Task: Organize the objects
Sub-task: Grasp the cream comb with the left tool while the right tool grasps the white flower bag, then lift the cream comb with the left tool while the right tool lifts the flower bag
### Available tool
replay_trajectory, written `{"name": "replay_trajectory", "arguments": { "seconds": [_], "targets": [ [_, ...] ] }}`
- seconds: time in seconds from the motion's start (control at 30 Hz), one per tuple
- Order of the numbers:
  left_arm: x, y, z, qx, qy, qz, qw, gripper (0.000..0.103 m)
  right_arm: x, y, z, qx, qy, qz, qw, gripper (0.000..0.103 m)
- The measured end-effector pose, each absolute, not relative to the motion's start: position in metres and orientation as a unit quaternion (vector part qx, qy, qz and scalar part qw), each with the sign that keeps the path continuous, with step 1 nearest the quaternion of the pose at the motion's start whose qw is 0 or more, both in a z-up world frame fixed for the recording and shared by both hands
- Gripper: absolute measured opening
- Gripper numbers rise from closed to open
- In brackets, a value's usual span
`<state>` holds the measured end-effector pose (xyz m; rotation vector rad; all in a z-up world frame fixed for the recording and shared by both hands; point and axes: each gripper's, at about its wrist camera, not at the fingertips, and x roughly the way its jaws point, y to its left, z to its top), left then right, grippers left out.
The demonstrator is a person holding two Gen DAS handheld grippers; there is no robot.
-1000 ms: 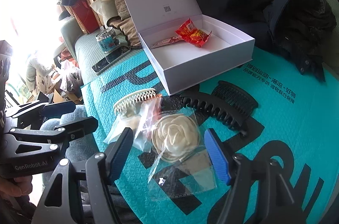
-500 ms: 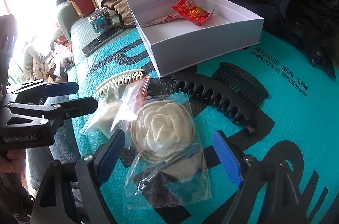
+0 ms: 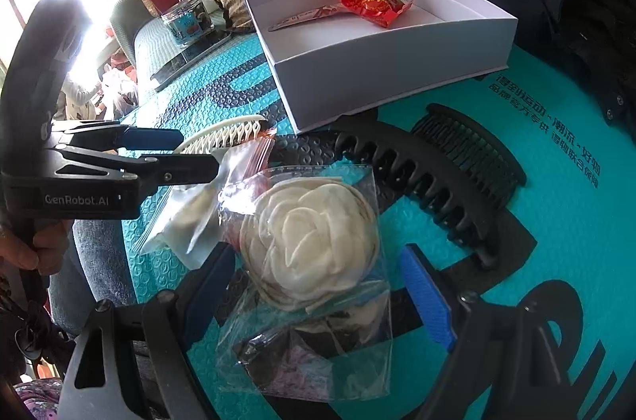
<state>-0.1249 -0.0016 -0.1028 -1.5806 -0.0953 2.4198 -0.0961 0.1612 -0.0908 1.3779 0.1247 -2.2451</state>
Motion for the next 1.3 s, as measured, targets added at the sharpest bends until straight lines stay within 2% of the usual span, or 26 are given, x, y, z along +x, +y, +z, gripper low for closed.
{"name": "replay_trajectory", "arguments": {
  "seconds": [0.1,0.3,0.4,0.63,0.77,1.1,1.3],
  "targets": [
    [-0.133,0.000,-0.105,-0.541,-0.025,0.829,0.136,0.067,-0.098,0.158,-0.091,0.507,0.052,-0.824,0.247,0.085],
    [-0.139,0.002,-0.105,-0.531,-0.015,0.835,0.147,0.067,-0.102,0.158,-0.091,0.507,0.038,-0.824,0.249,0.085],
    [-0.137,0.004,-0.105,-0.523,-0.008,0.839,0.151,0.056,-0.103,0.160,-0.092,0.503,0.027,-0.826,0.252,0.085],
    [-0.133,-0.001,-0.103,-0.512,-0.018,0.846,0.146,0.054,-0.102,0.161,-0.090,0.488,0.038,-0.837,0.245,0.065],
    [-0.132,-0.004,-0.097,-0.508,-0.030,0.850,0.136,0.050,-0.104,0.169,-0.088,0.488,0.009,-0.837,0.249,0.061],
    [-0.122,-0.008,-0.093,-0.510,-0.045,0.851,0.117,0.048,-0.101,0.171,-0.085,0.487,0.000,-0.836,0.254,0.057],
    [-0.120,-0.026,-0.102,-0.533,-0.047,0.843,0.056,0.048,-0.102,0.170,-0.086,0.494,0.002,-0.832,0.254,0.058]
  ]
}}
